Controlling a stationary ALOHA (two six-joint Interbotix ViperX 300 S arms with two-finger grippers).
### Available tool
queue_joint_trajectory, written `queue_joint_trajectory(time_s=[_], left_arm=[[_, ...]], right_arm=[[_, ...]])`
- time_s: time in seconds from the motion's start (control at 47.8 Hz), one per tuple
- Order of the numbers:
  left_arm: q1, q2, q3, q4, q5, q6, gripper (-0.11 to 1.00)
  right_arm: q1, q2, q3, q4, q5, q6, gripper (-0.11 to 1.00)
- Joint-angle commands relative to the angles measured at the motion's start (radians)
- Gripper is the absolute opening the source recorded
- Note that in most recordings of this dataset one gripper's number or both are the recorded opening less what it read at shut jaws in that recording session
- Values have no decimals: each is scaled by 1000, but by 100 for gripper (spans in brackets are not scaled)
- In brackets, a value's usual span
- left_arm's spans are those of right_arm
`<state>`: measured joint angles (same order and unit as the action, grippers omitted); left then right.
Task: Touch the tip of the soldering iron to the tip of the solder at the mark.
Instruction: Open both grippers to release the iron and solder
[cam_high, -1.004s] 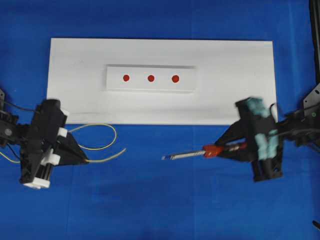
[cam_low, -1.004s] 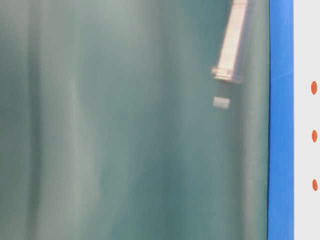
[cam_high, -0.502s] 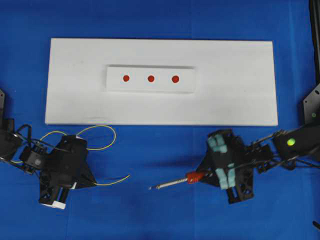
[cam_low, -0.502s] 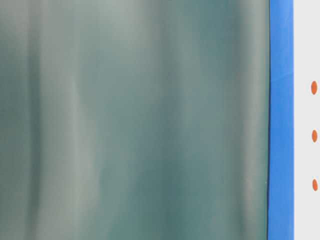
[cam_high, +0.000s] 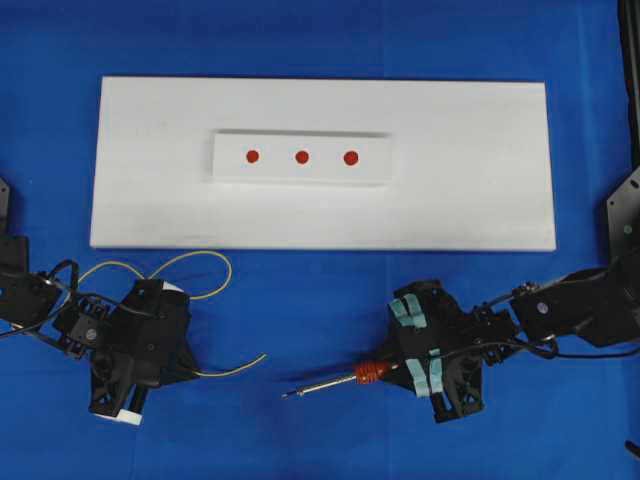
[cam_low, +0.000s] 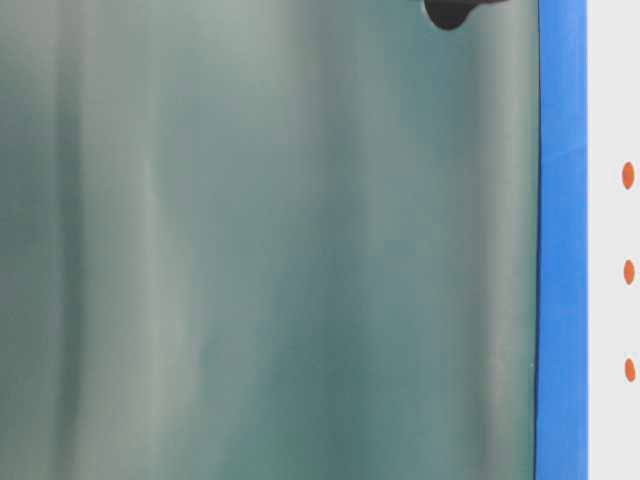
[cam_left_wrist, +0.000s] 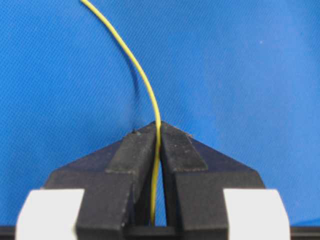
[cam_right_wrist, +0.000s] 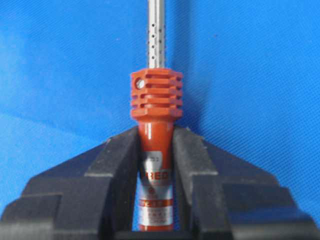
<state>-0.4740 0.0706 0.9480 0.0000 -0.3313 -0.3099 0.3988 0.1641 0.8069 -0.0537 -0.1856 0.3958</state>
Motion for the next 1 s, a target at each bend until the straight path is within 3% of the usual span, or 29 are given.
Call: queue_joint_trajectory(time_s=[0.0,0.126,0.293,0.377,0.628,0.983], left_arm=[[-2,-12,-26,2,5,0,2],[-3,-34,-38,2,46,-5,22],[6,-123,-54,2,166,21,70],[18,-189,-55,2,227,49,81],[89,-407,-28,2,367,176,73],[278,-721,104,2,370,285,73]], right_arm=[[-2,-8,-14,3,6,2,13],[-6,-32,-15,3,29,0,45],[-25,-144,-15,-3,123,-12,88],[-44,-236,-12,-17,195,-14,84],[-126,-506,8,-121,357,-14,81],[-299,-838,118,-236,419,-14,81]])
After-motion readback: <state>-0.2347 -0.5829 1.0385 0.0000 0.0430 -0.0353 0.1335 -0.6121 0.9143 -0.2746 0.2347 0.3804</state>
